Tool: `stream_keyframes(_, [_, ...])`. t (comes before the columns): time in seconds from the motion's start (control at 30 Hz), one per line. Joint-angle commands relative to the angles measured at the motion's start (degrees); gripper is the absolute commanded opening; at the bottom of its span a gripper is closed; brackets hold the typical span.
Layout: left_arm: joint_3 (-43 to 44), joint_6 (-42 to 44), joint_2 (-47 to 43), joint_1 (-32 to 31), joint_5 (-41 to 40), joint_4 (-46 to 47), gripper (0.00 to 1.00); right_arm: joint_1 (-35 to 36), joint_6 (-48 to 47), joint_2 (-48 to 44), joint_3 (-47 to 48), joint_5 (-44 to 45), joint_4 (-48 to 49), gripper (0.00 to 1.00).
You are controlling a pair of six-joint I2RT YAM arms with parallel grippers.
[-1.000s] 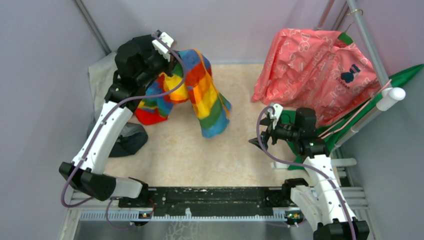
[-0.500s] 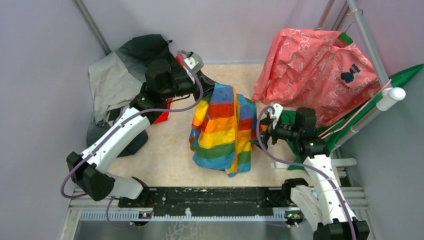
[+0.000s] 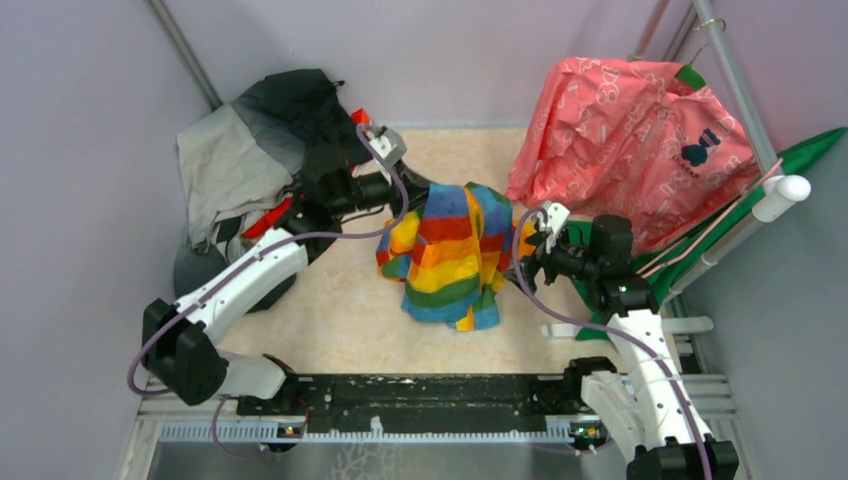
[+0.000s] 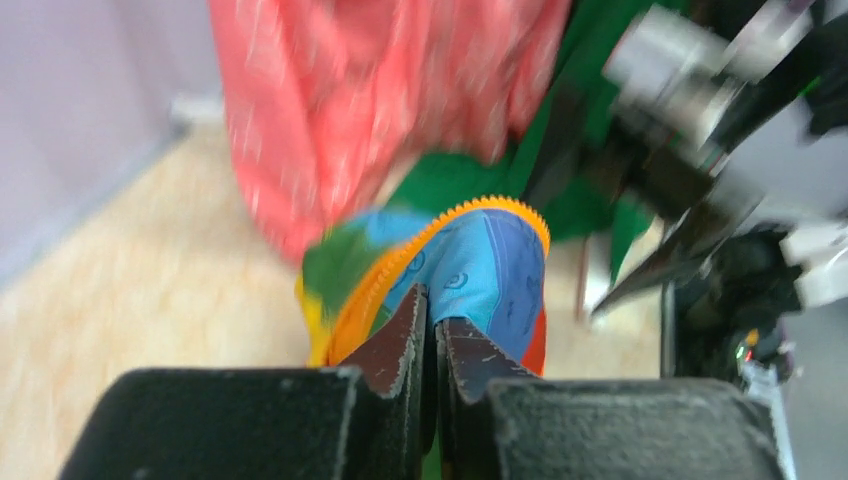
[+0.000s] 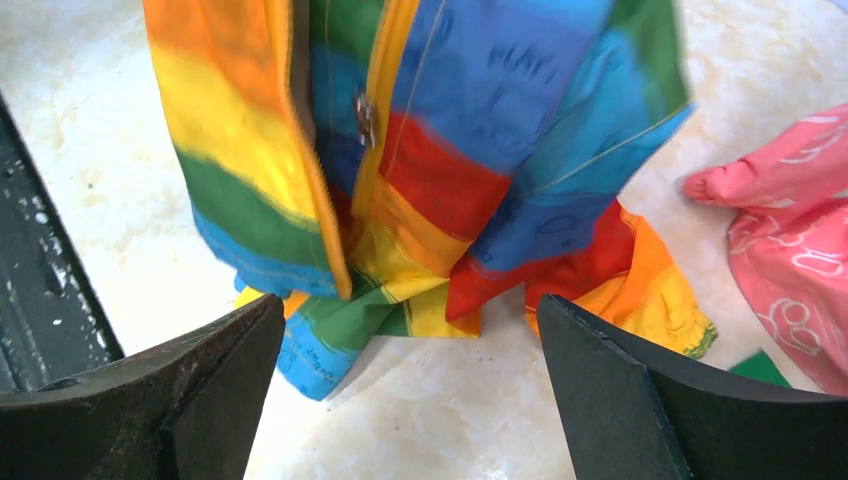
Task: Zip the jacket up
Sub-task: Place the jacket at the center of the board.
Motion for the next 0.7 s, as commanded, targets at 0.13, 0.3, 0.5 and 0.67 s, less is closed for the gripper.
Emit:
stream_keyframes(0.13, [-19.98, 6.93, -2.69, 13.17, -22.41, -19.79, 0.37, 0.44, 2.76, 0.96, -1.38, 3.9, 5.39, 0.97])
stream_keyframes(0.3, [-12.58, 4.99, -2.57, 13.4, -35.96, -30.47, 0.67, 2.46, 1.27, 4.03, -1.63, 2.34, 4.71, 0.94])
stream_keyframes(0.5, [-23.95, -2.31, -23.43, 13.41, -19.5, -16.45, 0.98, 6.17, -1.28, 10.18, -1.69, 1.01, 6.0, 0.87])
stream_keyframes(0.67, [-41.11, -23.91, -36.54, 13.43, -4.79, 4.5, 0.99, 8.71, -3.2, 14.6, -1.38, -1.0, 6.53, 0.85])
